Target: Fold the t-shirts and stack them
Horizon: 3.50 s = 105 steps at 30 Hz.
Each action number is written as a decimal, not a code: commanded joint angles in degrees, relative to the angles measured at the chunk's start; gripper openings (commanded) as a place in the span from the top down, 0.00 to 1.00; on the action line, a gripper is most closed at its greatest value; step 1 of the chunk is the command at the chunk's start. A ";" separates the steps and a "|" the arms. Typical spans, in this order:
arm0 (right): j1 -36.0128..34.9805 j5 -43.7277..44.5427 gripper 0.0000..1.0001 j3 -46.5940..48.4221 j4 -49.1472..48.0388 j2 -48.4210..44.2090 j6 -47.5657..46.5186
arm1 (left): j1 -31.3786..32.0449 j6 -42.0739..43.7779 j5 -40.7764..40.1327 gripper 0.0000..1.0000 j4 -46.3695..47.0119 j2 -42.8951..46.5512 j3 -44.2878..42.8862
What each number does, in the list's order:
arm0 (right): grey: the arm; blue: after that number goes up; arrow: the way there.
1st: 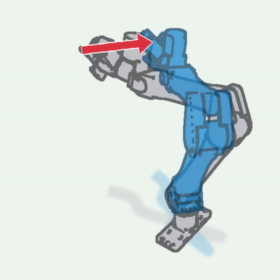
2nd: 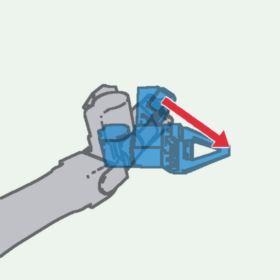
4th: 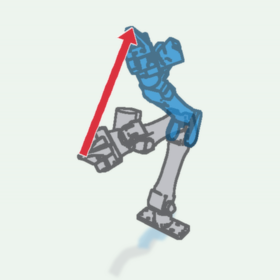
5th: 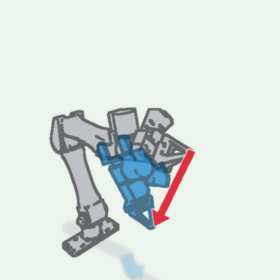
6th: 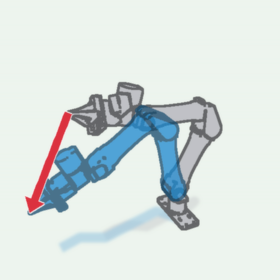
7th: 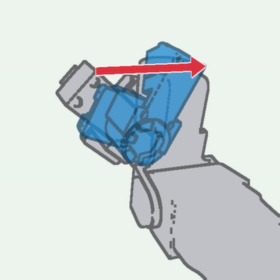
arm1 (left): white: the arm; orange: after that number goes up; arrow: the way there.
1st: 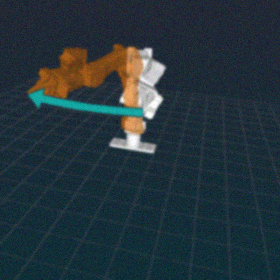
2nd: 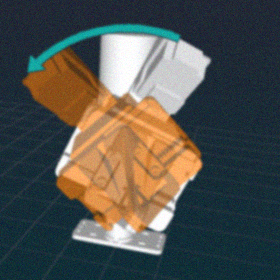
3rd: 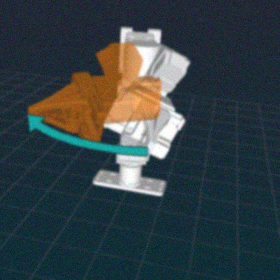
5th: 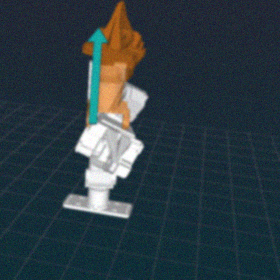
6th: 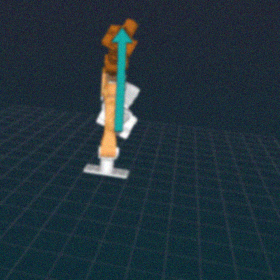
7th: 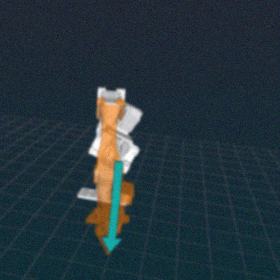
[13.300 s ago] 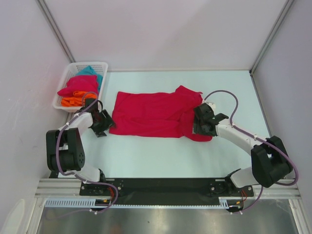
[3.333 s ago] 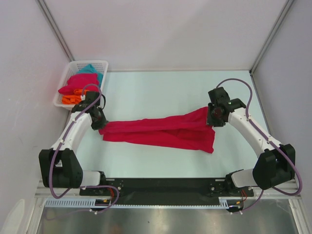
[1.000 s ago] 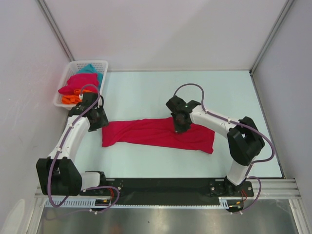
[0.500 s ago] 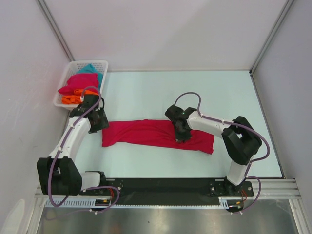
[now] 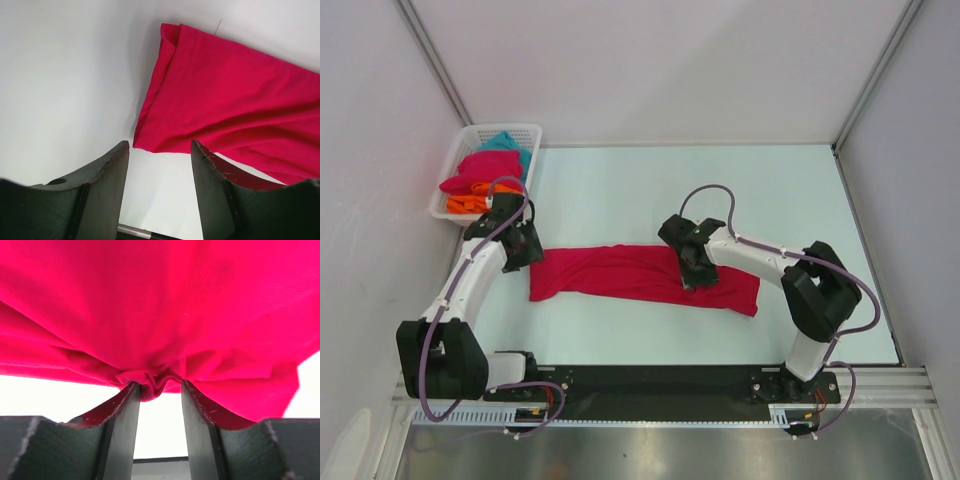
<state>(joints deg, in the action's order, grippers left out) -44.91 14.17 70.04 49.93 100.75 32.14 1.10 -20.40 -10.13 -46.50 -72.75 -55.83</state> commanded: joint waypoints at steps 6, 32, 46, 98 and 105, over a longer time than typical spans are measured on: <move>2.71 7.27 0.51 1.42 3.86 -6.00 0.03 | -0.49 1.33 0.55 0.43 1.41 -0.02 0.37; 10.19 5.34 0.51 -6.84 -3.70 -5.30 -3.05 | -0.93 2.30 0.38 0.43 0.80 0.59 -0.06; 9.49 7.62 1.00 -6.06 -0.81 -9.51 -2.79 | -0.93 2.38 0.64 0.43 0.80 0.42 -0.24; 3.77 11.14 0.44 8.70 5.09 6.29 -1.38 | -0.93 2.39 3.63 0.43 3.70 -0.20 2.05; 4.65 10.61 0.44 13.80 5.08 9.38 -2.96 | -0.93 2.30 3.45 0.43 3.78 -1.43 1.25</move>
<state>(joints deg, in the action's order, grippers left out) -40.91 24.56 80.27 55.40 109.47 30.83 0.56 -18.92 -6.02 -43.79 -73.52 -53.15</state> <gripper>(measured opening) 0.555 0.572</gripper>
